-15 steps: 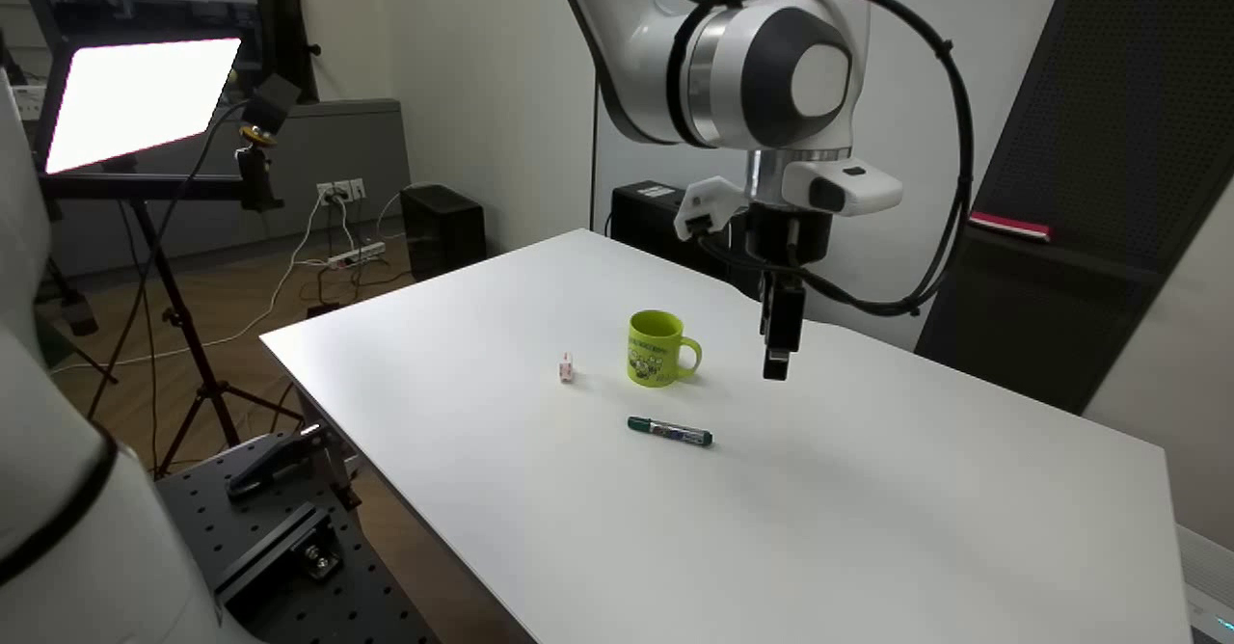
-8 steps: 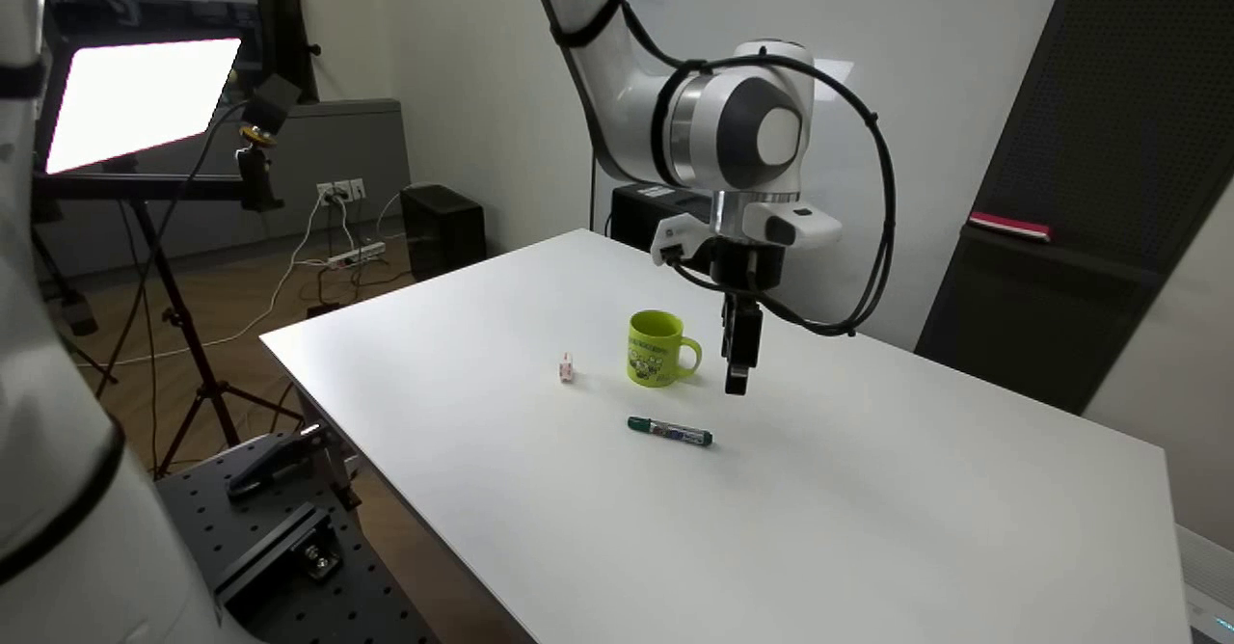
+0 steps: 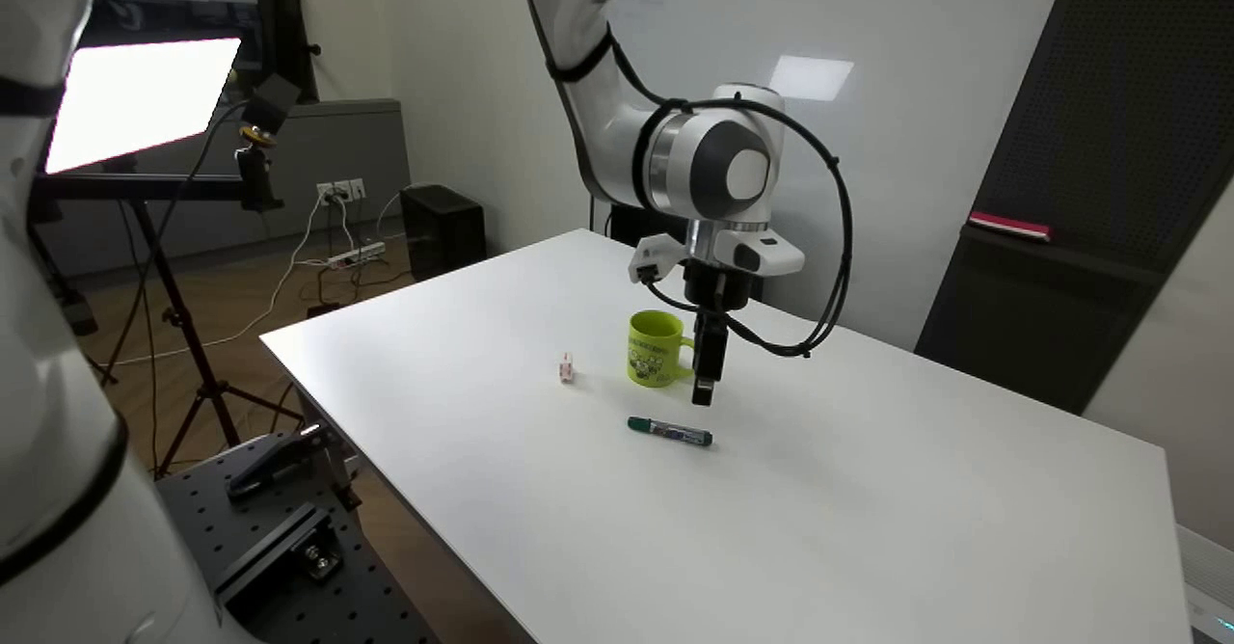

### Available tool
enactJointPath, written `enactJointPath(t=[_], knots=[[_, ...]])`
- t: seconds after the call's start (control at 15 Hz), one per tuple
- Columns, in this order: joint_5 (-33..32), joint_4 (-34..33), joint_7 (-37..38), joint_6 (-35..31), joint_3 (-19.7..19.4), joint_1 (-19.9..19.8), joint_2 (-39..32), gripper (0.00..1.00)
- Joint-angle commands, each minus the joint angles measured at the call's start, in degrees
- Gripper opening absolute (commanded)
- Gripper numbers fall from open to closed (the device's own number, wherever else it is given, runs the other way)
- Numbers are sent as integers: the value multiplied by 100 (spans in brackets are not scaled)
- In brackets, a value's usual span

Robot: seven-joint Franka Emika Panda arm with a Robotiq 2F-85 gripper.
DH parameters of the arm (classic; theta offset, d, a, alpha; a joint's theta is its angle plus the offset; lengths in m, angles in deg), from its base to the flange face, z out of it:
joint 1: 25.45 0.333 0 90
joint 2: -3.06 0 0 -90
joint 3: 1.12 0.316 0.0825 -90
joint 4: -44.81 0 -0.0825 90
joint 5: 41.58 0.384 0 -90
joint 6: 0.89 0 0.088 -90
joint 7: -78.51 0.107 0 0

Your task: Put the marker inside the yellow mug

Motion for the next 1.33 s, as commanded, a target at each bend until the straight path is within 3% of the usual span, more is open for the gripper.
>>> enactJointPath(t=[0.0, 0.47, 1.27], knots=[[224, -267, 205, -101, -80, 140, -306, 100], [410, -194, 196, -785, -174, 248, -517, 100], [466, -111, -19, -710, -146, 219, -481, 100]])
